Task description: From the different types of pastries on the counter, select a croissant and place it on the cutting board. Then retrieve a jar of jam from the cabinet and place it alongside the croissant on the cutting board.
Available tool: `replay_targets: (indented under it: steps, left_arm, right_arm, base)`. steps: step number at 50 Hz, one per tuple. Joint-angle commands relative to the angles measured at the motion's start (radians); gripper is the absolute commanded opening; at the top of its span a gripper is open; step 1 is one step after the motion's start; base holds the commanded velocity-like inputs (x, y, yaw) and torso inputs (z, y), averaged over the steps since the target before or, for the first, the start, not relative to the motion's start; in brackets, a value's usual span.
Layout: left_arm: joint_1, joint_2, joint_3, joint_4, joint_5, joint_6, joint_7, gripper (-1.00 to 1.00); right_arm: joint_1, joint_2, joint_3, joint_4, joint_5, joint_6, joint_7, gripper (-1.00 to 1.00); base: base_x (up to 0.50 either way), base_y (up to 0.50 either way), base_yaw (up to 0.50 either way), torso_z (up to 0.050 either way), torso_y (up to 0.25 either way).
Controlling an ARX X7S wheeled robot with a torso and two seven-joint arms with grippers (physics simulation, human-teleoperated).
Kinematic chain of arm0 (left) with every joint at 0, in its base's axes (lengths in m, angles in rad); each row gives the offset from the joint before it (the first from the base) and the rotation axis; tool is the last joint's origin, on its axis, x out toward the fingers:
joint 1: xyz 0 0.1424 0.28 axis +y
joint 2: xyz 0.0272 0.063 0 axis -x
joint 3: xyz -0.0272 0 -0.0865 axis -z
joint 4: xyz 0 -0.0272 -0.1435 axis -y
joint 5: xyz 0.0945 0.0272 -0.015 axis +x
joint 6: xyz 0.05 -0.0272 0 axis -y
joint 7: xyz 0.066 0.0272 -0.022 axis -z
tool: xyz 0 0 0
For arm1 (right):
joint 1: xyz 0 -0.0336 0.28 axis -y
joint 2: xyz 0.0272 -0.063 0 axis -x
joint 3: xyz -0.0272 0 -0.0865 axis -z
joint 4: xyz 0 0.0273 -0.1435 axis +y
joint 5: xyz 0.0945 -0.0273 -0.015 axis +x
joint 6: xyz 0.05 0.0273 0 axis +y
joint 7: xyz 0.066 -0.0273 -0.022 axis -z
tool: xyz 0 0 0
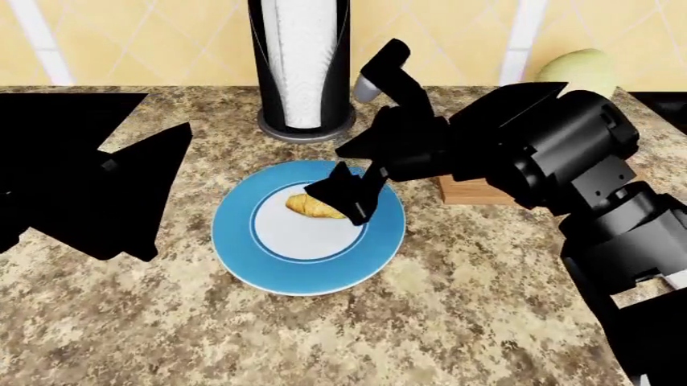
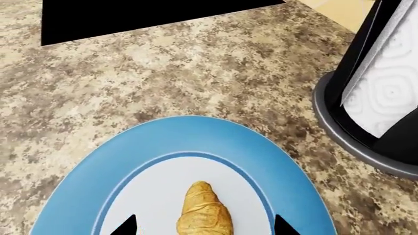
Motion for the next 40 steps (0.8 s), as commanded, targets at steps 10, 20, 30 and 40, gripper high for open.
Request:
replay_targets:
  steps: [10,20,30,40]
  left_arm:
    - [0.07,-0.079,-0.049,0.014,-0.048,0.014,-0.011,1.0]
    - [0.131,-0.105,-0.097,0.026,-0.057,0.009,-0.004,1.0]
    - [0.177,-0.106,-0.13,0.031,-0.05,-0.002,0.008,1.0]
    - [0.211,-0.1,-0.156,0.031,-0.038,-0.01,0.02,1.0]
  right_arm:
    - [-0.03,-0.018,-0.031,0.018,-0.011,-0.028,-0.018,1.0]
    - [-0.047,-0.033,-0.053,0.042,-0.028,-0.053,-0.026,1.0]
    - [-0.061,-0.043,-0.071,0.065,-0.042,-0.074,-0.032,1.0]
    - [-0.065,-0.081,-0.092,0.122,-0.063,-0.105,-0.043,1.0]
  base:
    - [0.0,0.0,0.0,0.0,0.0]
    - [0.0,0.0,0.0,0.0,0.0]
    - [0.0,0.0,0.0,0.0,0.0]
    - [0.0,0.0,0.0,0.0,0.0]
